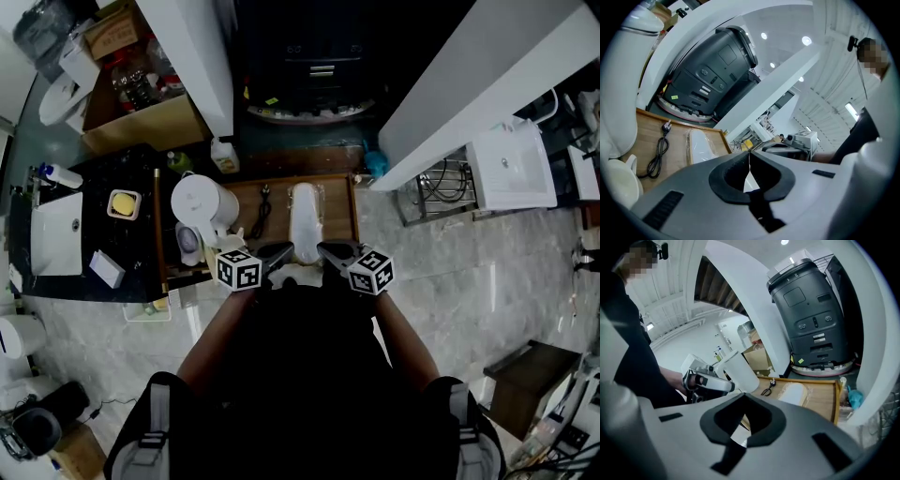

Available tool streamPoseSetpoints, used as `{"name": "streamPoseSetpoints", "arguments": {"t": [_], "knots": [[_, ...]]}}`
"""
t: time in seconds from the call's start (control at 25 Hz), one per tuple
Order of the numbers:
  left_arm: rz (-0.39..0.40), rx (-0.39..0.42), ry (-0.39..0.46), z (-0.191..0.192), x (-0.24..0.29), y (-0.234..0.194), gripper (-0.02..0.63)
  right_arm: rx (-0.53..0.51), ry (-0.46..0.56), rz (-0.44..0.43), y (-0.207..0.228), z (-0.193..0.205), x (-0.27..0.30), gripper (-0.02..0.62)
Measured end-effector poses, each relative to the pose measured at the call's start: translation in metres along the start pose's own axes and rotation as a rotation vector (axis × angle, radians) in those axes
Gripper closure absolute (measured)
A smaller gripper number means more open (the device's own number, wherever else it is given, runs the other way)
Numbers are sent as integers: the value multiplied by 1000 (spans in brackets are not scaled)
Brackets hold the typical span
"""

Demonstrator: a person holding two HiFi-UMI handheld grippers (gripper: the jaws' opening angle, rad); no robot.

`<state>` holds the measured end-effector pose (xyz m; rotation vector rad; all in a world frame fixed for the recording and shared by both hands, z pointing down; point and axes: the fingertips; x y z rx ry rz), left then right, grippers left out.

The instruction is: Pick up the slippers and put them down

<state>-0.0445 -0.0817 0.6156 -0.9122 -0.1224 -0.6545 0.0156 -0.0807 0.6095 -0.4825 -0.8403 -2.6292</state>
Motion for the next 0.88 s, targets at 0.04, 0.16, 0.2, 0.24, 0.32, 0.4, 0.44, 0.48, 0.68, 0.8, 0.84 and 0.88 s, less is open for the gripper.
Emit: {"name": "streamPoseSetpoints", "arguments": {"t": [0.04,0.16,0.2,0.24,0.32,0.4,0.44,0.48,0.68,0.8,0.84,0.88], "knots": [[3,9,-3,0,0,1,592,-1,0,3,-1,1,-1,588],[10,33,-15,0,-1,5,592,-2,1,13,-3,3,-1,588],[13,41,-20,0,-1,6,592,-2,3,15,-3,3,-1,588],[16,48,-24,0,-1,7,592,-2,5,17,-4,3,-1,588],[21,64,-31,0,-2,9,592,-4,7,21,-4,3,0,588],[24,75,-34,1,-3,10,592,-5,7,23,-5,4,1,588],[26,79,-35,1,-4,11,592,-6,7,23,-5,4,2,588],[27,82,-34,0,-4,11,592,-7,6,24,-6,4,2,588],[32,91,-31,2,-8,13,592,-16,0,30,-8,6,5,588],[36,89,-43,8,-8,15,592,-25,-10,37,-11,9,5,588],[38,89,-50,10,-9,17,592,-27,-14,38,-12,11,5,588],[40,89,-58,13,-9,18,592,-30,-19,39,-13,12,4,588]]}}
Point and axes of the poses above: the fingertips, and each gripper's own axes: x forward along the fingers, y to its right, z out of its underside, and after that the axes turned 5 degrees about -z, right-handed
